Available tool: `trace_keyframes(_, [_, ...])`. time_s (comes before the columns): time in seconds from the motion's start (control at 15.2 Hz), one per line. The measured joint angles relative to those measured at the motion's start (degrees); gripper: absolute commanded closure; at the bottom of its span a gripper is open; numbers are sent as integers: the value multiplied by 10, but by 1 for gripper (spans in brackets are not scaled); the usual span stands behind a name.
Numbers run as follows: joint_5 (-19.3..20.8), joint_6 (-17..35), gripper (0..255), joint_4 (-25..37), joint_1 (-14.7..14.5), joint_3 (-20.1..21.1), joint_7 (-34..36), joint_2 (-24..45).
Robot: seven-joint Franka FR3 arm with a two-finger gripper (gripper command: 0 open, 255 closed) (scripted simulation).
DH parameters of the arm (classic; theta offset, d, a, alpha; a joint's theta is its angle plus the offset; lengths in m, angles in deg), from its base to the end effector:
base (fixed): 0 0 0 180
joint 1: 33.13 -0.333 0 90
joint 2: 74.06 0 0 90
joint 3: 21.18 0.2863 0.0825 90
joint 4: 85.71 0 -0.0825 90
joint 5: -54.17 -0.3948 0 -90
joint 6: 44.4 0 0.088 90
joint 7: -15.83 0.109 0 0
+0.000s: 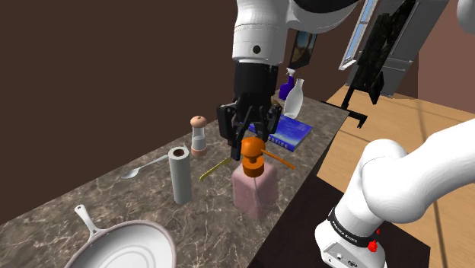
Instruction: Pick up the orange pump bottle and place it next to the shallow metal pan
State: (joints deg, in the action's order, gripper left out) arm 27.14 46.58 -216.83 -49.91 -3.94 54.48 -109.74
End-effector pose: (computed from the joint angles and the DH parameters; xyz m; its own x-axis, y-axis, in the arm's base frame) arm 0.2874 0.2712 0.5346 0.9549 -0.1463 -0.2583 -0.1930 -0.9671 -0.1656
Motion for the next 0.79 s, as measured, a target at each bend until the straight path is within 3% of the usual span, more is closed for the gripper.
trace_keyframes(0.79, [-16, 85, 255, -89, -4, 18, -26, -1])
